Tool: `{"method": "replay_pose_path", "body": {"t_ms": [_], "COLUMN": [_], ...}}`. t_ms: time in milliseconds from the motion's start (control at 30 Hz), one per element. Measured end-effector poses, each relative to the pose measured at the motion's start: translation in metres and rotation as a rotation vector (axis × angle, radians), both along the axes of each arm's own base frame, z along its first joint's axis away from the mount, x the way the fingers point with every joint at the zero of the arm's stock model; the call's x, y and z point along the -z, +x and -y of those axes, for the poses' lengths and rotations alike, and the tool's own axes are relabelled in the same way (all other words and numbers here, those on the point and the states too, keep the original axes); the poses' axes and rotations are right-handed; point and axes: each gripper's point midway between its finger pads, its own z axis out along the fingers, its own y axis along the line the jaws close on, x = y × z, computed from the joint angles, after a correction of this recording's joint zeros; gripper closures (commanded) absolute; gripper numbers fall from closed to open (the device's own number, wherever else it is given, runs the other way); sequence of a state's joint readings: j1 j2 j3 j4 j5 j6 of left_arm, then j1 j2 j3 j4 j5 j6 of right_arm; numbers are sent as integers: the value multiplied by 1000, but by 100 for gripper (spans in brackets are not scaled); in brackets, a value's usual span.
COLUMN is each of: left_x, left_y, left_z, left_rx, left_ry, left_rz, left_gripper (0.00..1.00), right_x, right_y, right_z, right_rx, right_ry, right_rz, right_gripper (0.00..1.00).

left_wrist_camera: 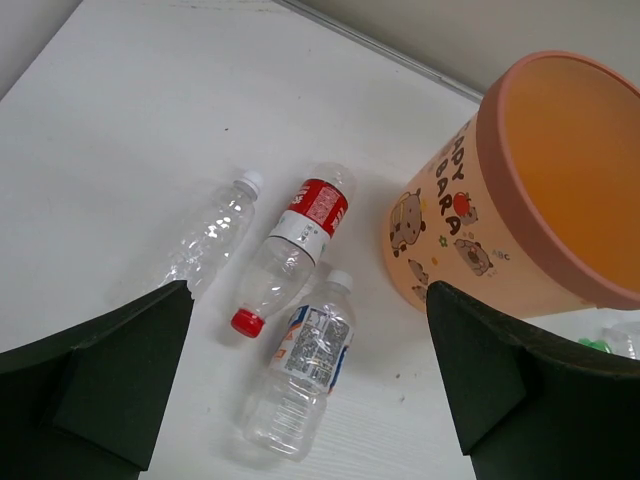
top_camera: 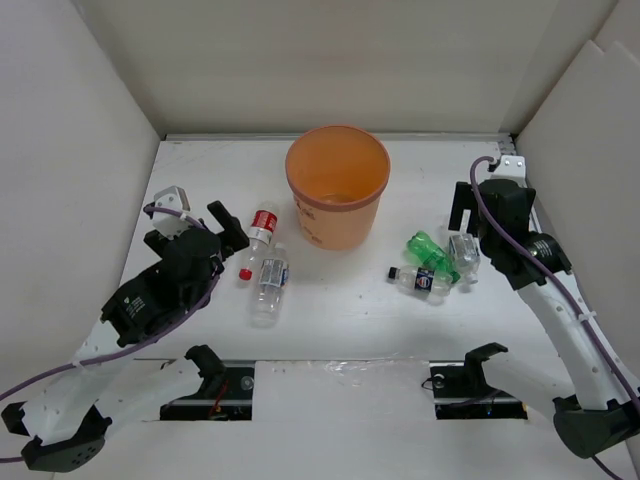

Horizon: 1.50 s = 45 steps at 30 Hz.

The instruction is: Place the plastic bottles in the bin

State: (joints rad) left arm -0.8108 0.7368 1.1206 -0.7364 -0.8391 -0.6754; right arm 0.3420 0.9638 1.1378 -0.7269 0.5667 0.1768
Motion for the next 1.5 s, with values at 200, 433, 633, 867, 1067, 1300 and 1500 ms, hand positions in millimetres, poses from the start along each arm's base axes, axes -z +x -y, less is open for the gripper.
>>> {"method": "replay_pose_path", "body": {"t_ms": [200, 433, 633, 867, 1067, 1300, 1500], "left_x": [1, 3, 5, 19, 20, 21, 22], "left_y": [1, 3, 7, 8, 8, 7, 7], "left_z": [2, 18, 31, 42, 49, 54, 55], "left_rx": [7, 80, 136, 185, 218, 243, 250], "left_ry": [2, 5, 7, 25, 11, 10, 9], "left_rz": [-3, -22, -34, -64, -66, -73, -77], "left_gripper": [0, 0, 0, 0, 0, 0, 0], "right_x": [-1, 23, 92, 169, 184, 230, 249], "right_y": [-1, 22, 63, 78, 94, 104, 105], "right_z": [5, -2, 7, 21, 39, 39, 39], "right_rx": [30, -13, 4, 27, 47, 11, -6], "right_ry": [-14, -13, -32, -56, 33, 97, 159], "right_rz": [3, -74, -272, -488, -473, -567, -605], "right_gripper": [0, 0, 0, 0, 0, 3, 59]}}
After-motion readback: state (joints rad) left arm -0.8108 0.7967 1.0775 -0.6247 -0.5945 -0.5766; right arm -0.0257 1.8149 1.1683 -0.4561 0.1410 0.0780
